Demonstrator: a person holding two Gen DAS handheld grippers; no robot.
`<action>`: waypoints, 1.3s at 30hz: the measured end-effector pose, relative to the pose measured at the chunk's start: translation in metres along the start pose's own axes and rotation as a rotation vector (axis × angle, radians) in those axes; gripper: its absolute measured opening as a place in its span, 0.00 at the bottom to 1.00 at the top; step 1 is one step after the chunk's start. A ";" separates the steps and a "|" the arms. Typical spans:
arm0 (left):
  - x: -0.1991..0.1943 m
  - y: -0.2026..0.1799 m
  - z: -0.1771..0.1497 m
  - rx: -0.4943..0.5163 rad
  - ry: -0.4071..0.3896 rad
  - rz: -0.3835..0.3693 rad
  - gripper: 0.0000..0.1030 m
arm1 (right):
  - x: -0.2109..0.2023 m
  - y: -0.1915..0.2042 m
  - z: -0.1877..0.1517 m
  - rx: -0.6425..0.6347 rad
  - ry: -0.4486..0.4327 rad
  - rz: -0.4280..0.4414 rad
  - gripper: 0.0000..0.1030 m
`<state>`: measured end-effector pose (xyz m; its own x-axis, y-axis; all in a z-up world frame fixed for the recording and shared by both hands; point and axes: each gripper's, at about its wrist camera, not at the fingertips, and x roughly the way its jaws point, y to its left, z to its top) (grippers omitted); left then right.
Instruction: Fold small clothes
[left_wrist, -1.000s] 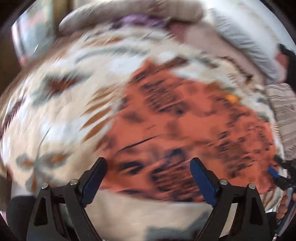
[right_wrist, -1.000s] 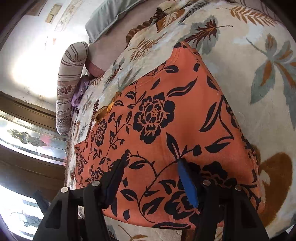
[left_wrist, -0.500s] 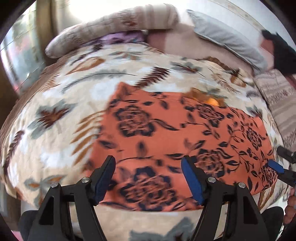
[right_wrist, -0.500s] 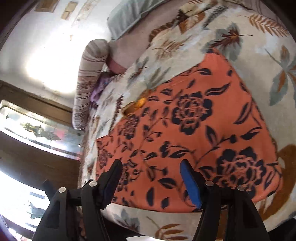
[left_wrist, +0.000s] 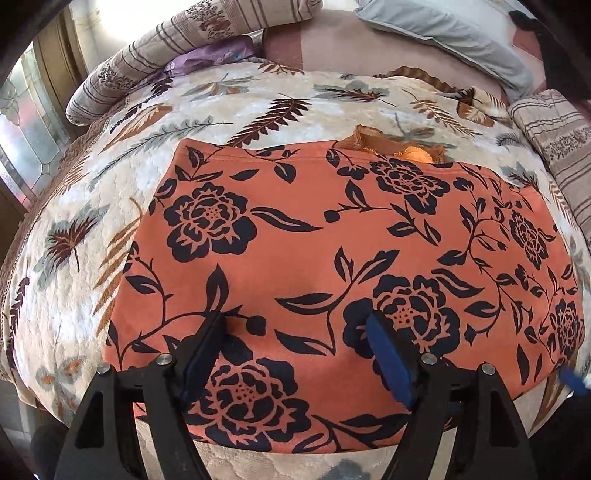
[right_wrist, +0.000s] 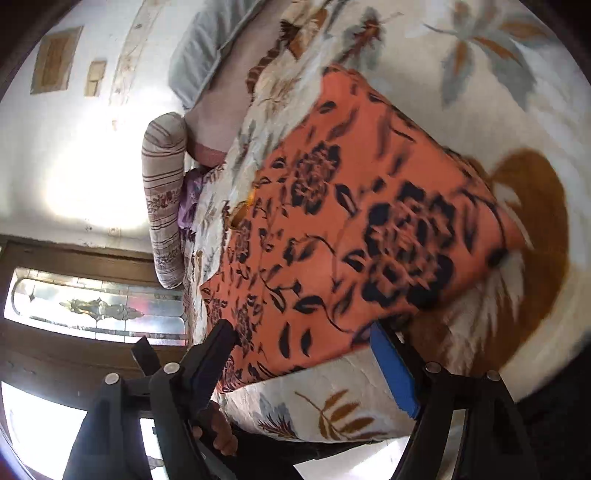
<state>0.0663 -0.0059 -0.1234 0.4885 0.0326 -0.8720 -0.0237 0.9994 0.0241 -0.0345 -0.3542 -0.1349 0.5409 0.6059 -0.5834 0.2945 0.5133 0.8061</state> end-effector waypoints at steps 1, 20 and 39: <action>-0.001 -0.001 -0.001 -0.002 0.001 -0.001 0.77 | 0.001 -0.009 -0.003 0.029 -0.007 -0.016 0.78; -0.021 -0.012 0.001 0.004 -0.039 -0.046 0.77 | 0.001 -0.020 0.033 0.059 -0.228 -0.050 0.64; 0.012 -0.052 -0.002 0.111 -0.043 -0.020 0.89 | 0.010 -0.023 0.044 0.029 -0.230 -0.111 0.35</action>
<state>0.0713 -0.0573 -0.1362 0.5245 0.0103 -0.8513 0.0826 0.9946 0.0629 -0.0011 -0.3865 -0.1546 0.6682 0.3910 -0.6329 0.3823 0.5494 0.7430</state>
